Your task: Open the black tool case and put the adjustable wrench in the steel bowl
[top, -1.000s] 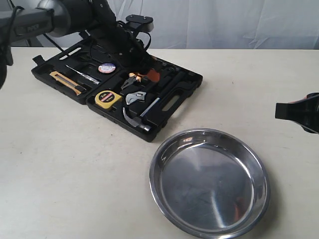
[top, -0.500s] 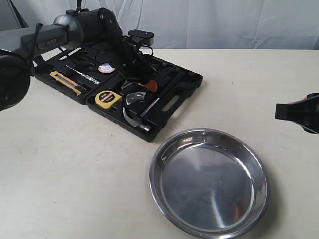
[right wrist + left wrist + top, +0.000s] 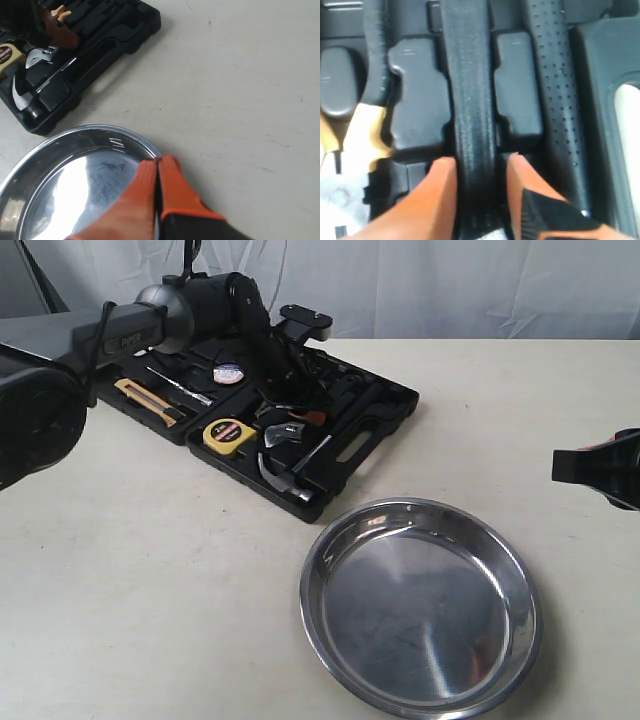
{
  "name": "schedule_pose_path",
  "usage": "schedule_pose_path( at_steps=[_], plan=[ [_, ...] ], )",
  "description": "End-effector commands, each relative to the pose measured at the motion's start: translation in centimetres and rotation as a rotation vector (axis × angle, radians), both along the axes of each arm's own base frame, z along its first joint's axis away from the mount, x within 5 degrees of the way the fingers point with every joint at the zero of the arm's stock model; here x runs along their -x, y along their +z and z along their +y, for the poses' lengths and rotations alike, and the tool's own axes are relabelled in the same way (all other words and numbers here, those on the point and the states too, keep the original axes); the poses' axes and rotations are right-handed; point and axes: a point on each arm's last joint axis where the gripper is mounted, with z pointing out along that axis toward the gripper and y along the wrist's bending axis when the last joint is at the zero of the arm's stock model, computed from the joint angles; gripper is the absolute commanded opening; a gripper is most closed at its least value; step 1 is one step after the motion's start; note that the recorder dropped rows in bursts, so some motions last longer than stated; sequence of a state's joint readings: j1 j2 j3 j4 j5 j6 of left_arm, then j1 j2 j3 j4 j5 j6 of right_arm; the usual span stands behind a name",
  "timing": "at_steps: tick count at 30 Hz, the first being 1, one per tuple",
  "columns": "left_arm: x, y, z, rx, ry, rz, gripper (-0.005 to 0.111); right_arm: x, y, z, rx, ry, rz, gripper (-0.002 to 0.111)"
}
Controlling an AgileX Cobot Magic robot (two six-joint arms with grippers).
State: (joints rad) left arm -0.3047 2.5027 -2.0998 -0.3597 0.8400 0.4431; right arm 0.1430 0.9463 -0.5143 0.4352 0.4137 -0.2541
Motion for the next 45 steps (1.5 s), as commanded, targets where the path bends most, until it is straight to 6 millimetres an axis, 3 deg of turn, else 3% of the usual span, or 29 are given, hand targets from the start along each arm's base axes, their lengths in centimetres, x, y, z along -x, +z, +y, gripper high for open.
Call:
schedule_pose_path(
  at_steps=[1, 6, 15, 23, 45],
  plan=[
    [0.6, -1.5, -0.6, -0.04, -0.04, 0.043, 0.02, 0.1, 0.0, -0.1, 0.009, 0.004, -0.004, -0.001],
    [0.6, -1.5, -0.6, -0.044, -0.043, 0.045, 0.0, 0.1, 0.0, -0.1, 0.009, 0.004, -0.004, -0.001],
    [0.6, -1.2, -0.6, -0.039, -0.018, 0.046, 0.0, 0.1, 0.0, -0.1, 0.009, 0.004, -0.004, -0.001],
    [0.6, 1.1, -0.4, -0.042, -0.022, 0.001, 0.0, 0.1, 0.0, -0.1, 0.009, 0.004, -0.004, -0.001],
    [0.7, 4.8, -0.3, -0.026, -0.021, -0.073, 0.0, -0.1, 0.2, -0.2, 0.024, -0.003, -0.03, -0.001]
  ],
)
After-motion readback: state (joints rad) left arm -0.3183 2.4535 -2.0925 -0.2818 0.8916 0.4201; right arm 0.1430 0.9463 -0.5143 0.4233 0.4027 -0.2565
